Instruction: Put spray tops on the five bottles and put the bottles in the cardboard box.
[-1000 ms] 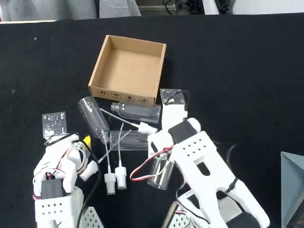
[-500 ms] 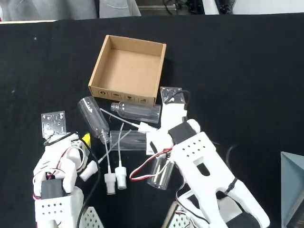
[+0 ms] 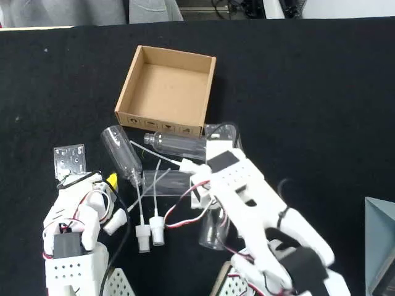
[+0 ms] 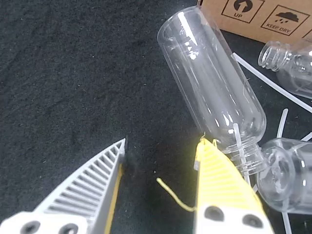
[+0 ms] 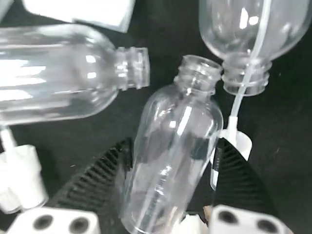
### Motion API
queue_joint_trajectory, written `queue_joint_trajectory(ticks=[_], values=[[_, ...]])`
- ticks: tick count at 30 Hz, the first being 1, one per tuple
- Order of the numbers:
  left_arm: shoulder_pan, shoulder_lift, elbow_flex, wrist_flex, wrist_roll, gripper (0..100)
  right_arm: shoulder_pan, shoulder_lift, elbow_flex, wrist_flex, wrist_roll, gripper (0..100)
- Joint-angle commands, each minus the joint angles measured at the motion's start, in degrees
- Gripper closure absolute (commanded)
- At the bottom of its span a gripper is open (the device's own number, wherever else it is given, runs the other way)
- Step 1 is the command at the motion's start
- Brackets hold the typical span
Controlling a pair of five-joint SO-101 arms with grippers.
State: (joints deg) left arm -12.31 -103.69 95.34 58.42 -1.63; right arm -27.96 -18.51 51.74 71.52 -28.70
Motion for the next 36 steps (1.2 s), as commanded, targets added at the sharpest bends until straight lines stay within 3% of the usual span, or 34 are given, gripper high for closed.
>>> queue_joint_trajectory(ticks=[1, 9, 17, 36], values=[[-0.4, -0.6, -1.1, -1.2, -0.4, 78, 2.5, 3.5, -4.1, -2.4, -0.7, 76.6], [-0.4, -0.6, -1.1, -1.2, -0.4, 78, 2.5, 4.9, -5.5, -0.6, -0.6, 77.0], [-0.4, -0.6, -1.1, -1.2, -0.4, 78, 2.5, 2.8, -7.4, 0.3, 0.4, 96.2], [-0.4, -0.6, -1.1, -1.2, -0.4, 78, 2.5, -11.5, -13.1, 16.8, 11.4, 96.9]])
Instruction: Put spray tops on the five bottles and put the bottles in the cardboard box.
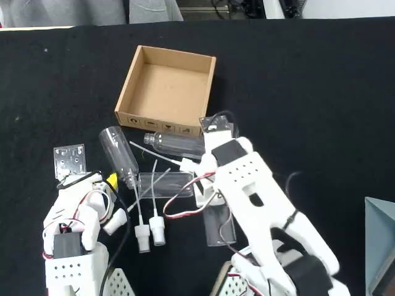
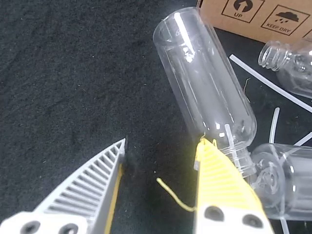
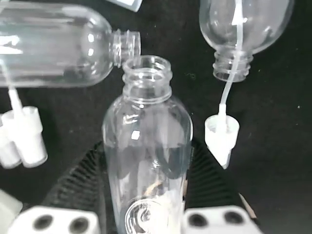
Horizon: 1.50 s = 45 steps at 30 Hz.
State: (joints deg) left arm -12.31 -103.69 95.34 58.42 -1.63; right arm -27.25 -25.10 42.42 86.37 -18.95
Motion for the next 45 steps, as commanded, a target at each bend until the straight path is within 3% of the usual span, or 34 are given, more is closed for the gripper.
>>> queue_joint_trajectory(ticks=[1, 26, 45], values=[[-0.4, -0.6, -1.1, -1.2, -0.4, 78, 1.8, -5.8, -3.6, 2.0, 2.0, 96.9], [-0.4, -0.6, -1.0, -1.2, -0.4, 78, 1.8, -26.9, -3.5, 1.8, 5.5, 97.0], [-0.4, -0.6, -1.0, -1.2, -0.4, 78, 1.8, -37.8, 3.7, -13.3, 5.5, 97.0]])
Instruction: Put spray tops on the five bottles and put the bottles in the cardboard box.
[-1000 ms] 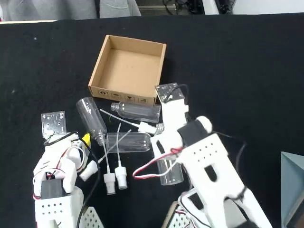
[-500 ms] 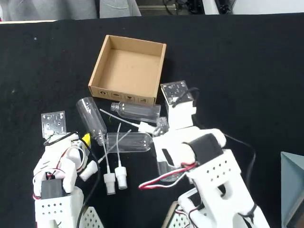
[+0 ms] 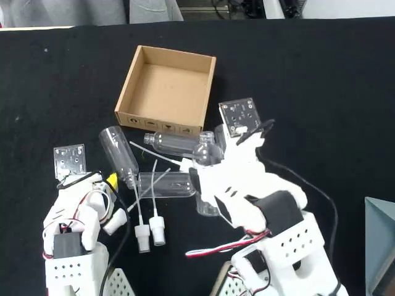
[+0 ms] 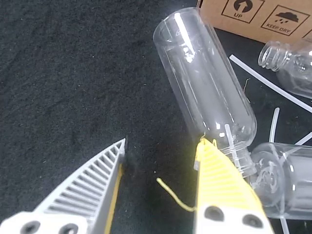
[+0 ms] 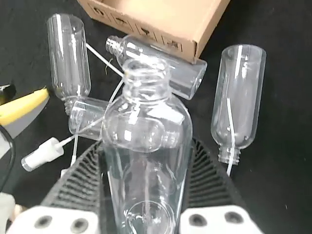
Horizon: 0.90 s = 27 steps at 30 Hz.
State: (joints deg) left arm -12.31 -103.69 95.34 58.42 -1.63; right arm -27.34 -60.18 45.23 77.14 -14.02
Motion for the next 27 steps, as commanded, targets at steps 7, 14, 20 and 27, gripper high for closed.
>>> queue_joint_trajectory(ticks=[7, 14, 20, 27], values=[[-0.4, -0.6, -1.0, -1.2, -0.4, 78, 1.9, -8.4, 5.9, -9.5, 0.5, 97.0], [-0.4, -0.6, -1.0, -1.2, -0.4, 78, 1.9, -13.1, 10.8, -14.6, 1.1, 97.0], [-0.4, -0.6, -1.0, -1.2, -0.4, 78, 5.1, -17.6, 18.4, -22.7, 8.4, 97.0], [-0.4, -0.6, -1.0, -1.2, -0.4, 78, 9.7, -24.6, 28.4, -31.4, 11.6, 97.0]])
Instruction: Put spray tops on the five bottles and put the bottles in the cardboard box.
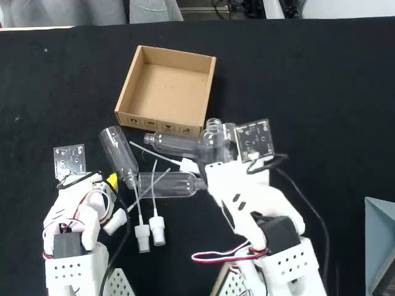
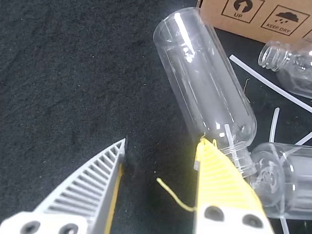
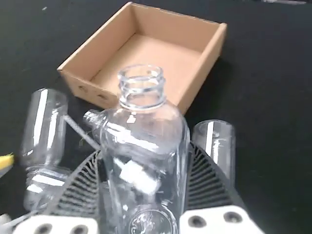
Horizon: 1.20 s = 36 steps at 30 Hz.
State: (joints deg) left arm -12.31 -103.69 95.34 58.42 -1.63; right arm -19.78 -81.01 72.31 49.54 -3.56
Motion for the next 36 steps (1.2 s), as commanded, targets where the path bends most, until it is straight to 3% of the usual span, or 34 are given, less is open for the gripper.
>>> queue_joint_trajectory(ticks=[1, 14, 19, 36], values=[[-0.4, -0.6, -1.0, -1.2, -0.4, 78, 2.1, -4.8, 2.2, -4.4, 1.1, 97.0], [-0.4, -0.6, -1.0, -1.1, -0.4, 78, 2.5, -22.4, 12.5, -6.7, 0.6, 97.0], [-0.4, -0.6, -1.0, -1.1, -0.4, 78, 9.5, -27.5, 13.7, -5.4, 0.5, 97.0], [-1.0, -0.6, -2.1, 0.7, -0.4, 78, 10.6, -27.6, 20.5, -3.3, 0.6, 97.0]])
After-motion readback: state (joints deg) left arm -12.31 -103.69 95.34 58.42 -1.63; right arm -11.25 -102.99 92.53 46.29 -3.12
